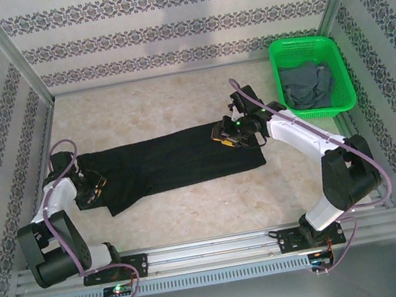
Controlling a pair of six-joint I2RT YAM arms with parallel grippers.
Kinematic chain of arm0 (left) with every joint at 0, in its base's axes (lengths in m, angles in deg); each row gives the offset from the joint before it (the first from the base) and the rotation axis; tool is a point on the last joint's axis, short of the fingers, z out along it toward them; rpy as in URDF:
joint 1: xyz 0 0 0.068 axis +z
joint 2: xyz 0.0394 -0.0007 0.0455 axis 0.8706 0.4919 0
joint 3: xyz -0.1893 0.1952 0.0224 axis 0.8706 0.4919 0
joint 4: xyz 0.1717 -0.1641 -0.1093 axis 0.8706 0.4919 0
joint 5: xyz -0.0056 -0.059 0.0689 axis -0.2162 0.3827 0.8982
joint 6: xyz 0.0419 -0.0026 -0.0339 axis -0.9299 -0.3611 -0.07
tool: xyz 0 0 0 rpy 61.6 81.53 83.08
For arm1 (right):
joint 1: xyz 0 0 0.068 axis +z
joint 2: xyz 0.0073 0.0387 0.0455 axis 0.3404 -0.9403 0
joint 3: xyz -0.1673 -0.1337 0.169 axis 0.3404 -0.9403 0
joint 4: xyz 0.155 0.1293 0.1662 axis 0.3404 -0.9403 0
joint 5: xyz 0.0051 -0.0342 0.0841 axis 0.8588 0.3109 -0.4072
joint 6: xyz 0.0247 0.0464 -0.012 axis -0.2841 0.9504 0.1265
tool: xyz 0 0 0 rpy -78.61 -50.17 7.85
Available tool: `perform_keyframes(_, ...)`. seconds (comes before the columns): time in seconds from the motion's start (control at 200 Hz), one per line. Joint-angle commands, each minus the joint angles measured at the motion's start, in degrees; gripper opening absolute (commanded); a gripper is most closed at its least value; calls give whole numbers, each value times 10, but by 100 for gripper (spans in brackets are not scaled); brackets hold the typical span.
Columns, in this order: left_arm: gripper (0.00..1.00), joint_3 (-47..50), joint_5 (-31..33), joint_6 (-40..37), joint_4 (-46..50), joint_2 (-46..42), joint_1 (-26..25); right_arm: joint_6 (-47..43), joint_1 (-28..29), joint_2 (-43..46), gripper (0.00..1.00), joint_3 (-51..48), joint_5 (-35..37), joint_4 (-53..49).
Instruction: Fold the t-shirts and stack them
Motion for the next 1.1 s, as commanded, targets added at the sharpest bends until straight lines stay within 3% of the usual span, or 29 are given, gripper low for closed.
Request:
perform_keyframes(0.0,28,-11,-7,-16,31,-3,5,3,0,18,38,-10,0,10)
perform_keyframes(0.495,25,-34,-6,-20,58,-29,-1,7,2,18,38,-19,0,15)
perform_keyframes(0.889,0,-20,-4,-25,54,-20,-1,6,2,17,39,-22,2,14)
perform_keyframes(1.094,0,-37,18,-12,65,-38,-2,6,2,12,38,-16,1,14)
